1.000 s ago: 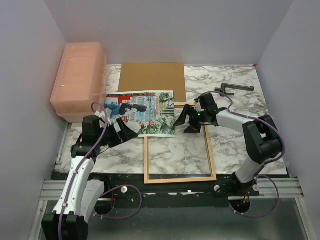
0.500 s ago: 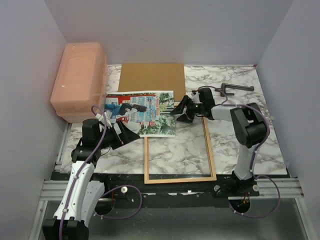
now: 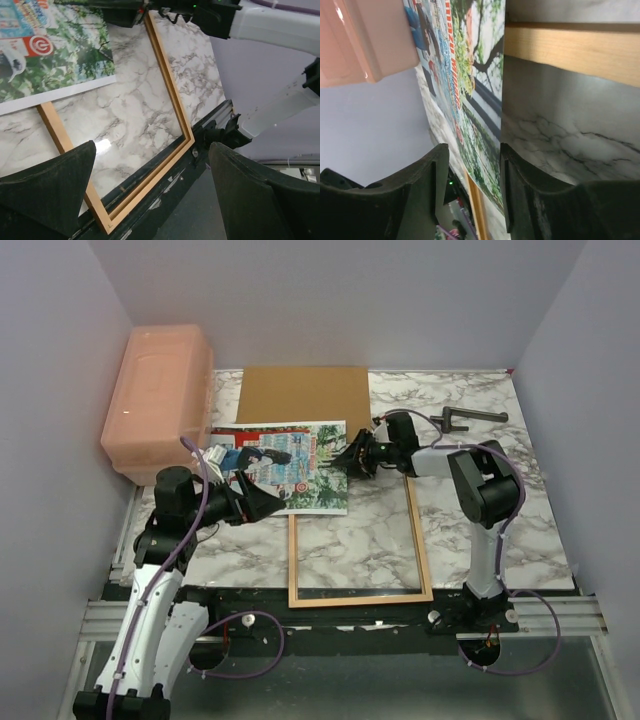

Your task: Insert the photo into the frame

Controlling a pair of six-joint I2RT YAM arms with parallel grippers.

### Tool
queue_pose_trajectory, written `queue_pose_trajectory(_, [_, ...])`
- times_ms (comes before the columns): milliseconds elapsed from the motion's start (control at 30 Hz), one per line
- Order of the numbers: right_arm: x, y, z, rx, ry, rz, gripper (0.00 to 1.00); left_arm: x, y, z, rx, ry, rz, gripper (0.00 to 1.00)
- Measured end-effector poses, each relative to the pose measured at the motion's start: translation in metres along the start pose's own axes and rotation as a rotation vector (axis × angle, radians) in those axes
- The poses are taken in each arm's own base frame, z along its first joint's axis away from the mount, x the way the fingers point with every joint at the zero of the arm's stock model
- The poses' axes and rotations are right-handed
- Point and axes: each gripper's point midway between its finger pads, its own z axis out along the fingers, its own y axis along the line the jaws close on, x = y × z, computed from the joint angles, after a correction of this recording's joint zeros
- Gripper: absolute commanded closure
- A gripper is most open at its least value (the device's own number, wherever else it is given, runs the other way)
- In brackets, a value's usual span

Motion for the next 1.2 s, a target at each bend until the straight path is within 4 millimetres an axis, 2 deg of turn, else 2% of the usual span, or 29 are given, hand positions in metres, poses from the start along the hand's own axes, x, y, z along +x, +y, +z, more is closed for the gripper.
queue_pose_trajectory(200, [0.005,0.009,0.004,-0.038,0.021,0.013,0.83,-0.001,-0.036,-0.005,0.091,0.016,0.105,0.01])
queue_pose_trajectory(333, [0.008,0.017,0.001,-0.067,0.03,0.036,0.99,0.004,-0.068,-0.008,0.17,0.058,0.199,0.01])
queue_pose_trajectory(433, [0.01,0.029,-0.007,-0.084,0.032,0.049,0.99,0.003,-0.087,-0.01,0.196,0.069,0.279,0.02])
queue_pose_trajectory(533, [0.01,0.057,-0.023,-0.114,0.019,0.035,0.99,-0.006,-0.096,-0.011,0.175,0.055,0.349,0.03])
queue_pose_trajectory(667, [0.011,0.108,-0.056,-0.166,-0.013,-0.008,0.99,-0.016,-0.099,-0.012,0.126,0.035,0.463,0.04])
queue_pose_trajectory(833, [0.009,0.16,-0.091,-0.209,-0.066,-0.024,0.99,-0.024,-0.09,-0.01,0.049,-0.001,0.609,0.03])
queue_pose_trajectory(933, [0.011,0.175,-0.106,-0.209,-0.091,0.003,1.0,-0.029,-0.088,-0.012,0.019,-0.036,0.688,0.04])
queue_pose_trajectory(1200, [0.015,0.198,-0.132,-0.209,-0.142,0.115,0.99,-0.047,-0.095,-0.017,-0.012,-0.152,0.896,0.08])
